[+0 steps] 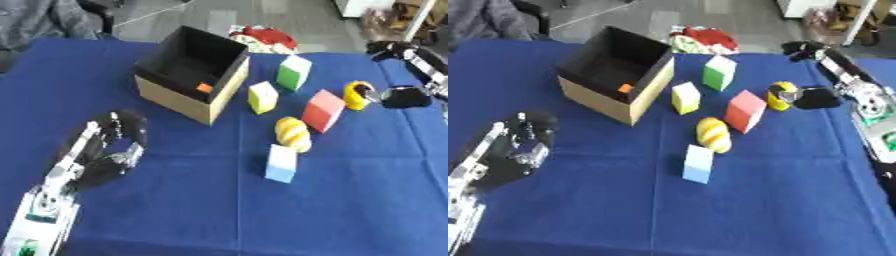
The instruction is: Pick up objects on the table and place them in the box.
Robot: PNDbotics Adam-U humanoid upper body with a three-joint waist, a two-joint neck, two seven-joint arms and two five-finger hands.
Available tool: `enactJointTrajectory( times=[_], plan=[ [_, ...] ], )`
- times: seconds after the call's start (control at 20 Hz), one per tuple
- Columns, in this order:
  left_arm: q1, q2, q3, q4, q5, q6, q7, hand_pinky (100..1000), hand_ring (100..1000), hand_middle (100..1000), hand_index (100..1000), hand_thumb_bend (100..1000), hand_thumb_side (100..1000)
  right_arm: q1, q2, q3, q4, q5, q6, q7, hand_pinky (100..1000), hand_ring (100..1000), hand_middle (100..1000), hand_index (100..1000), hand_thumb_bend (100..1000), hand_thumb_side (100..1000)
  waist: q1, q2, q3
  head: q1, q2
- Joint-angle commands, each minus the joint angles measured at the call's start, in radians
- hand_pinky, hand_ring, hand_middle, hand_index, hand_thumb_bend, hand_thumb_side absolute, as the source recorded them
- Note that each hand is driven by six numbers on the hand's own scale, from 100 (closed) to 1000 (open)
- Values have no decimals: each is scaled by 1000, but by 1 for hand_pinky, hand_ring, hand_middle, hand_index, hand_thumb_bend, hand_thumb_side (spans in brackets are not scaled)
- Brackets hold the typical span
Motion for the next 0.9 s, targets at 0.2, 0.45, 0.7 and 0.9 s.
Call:
enactJointTrajectory(
  times=[0.2,0.45,0.7,0.9],
  plan=[
    [-4,7,-3,-12,0,-2,-5,735,705,672,704,137,234,-82,20,-62,190,99,25,-19,963,833,823,909,444,204,6,-30,2,-1,4],
    [-2,6,-3,-12,1,-2,-5,735,705,671,704,147,228,-116,52,-110,325,149,60,-63,962,827,813,901,432,217,11,-31,4,-3,4],
    [-1,5,-3,-11,2,-1,-6,735,705,671,705,144,228,-138,73,-138,415,162,81,-92,961,824,807,896,420,229,14,-31,5,-5,4],
    [-1,5,-4,-11,3,-2,-7,735,704,671,706,143,227,-150,87,-151,465,160,95,-106,961,822,802,891,412,237,14,-32,7,-7,4]
  ],
)
